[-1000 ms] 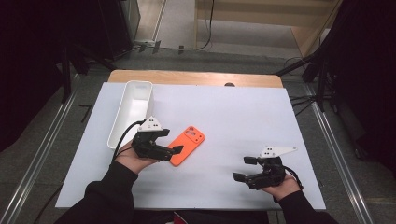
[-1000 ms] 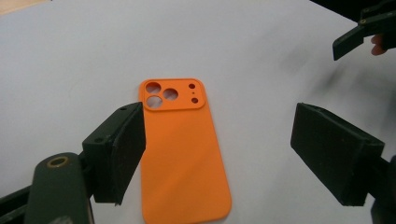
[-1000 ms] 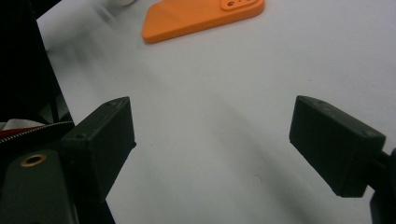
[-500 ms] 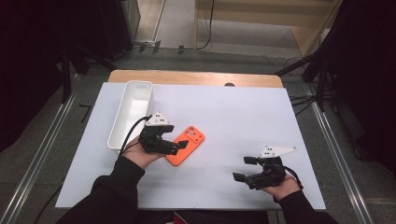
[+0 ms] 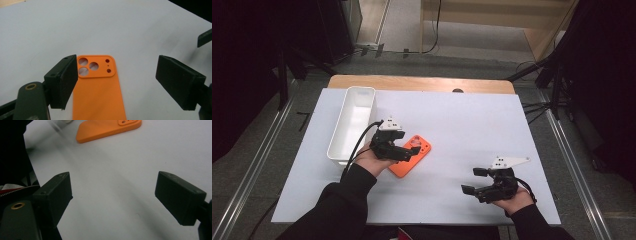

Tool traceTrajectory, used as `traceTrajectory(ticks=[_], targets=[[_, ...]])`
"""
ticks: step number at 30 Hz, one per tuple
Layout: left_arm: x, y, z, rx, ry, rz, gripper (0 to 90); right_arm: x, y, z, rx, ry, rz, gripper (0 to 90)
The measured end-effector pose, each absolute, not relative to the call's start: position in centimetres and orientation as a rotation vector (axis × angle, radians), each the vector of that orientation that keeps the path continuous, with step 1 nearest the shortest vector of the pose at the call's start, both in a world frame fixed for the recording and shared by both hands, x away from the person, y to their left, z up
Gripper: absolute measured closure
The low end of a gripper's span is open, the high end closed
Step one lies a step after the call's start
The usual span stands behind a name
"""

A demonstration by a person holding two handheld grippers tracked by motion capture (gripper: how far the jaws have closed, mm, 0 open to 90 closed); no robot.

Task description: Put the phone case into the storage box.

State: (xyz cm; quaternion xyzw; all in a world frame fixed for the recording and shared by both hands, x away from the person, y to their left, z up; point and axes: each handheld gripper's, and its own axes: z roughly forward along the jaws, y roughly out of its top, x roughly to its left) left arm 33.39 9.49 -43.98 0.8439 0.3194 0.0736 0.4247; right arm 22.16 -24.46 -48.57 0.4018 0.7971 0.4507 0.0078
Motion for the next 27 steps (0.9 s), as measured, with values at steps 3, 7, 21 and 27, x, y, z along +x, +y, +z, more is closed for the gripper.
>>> traceTrajectory(ticks=[3, 7, 21, 27], targets=[[33.6, 9.2, -44.3, 2.112, 0.803, 0.182, 18.1, 22.2, -24.5, -48.6, 1.255, 2.491, 1.411, 13.2], [33.9, 8.8, -44.7, 2.12, 0.796, 0.203, 12.5, 22.2, -24.5, -48.6, 1.255, 2.493, 1.41, 13.2], [34.4, 8.3, -46.5, 2.195, 0.812, 0.178, 2.6, 22.2, -24.4, -48.6, 1.252, 2.496, 1.408, 13.2], [34.5, 8.3, -46.9, 2.214, 0.811, 0.174, 2.6, 22.2, -24.5, -48.6, 1.255, 2.497, 1.409, 13.2]])
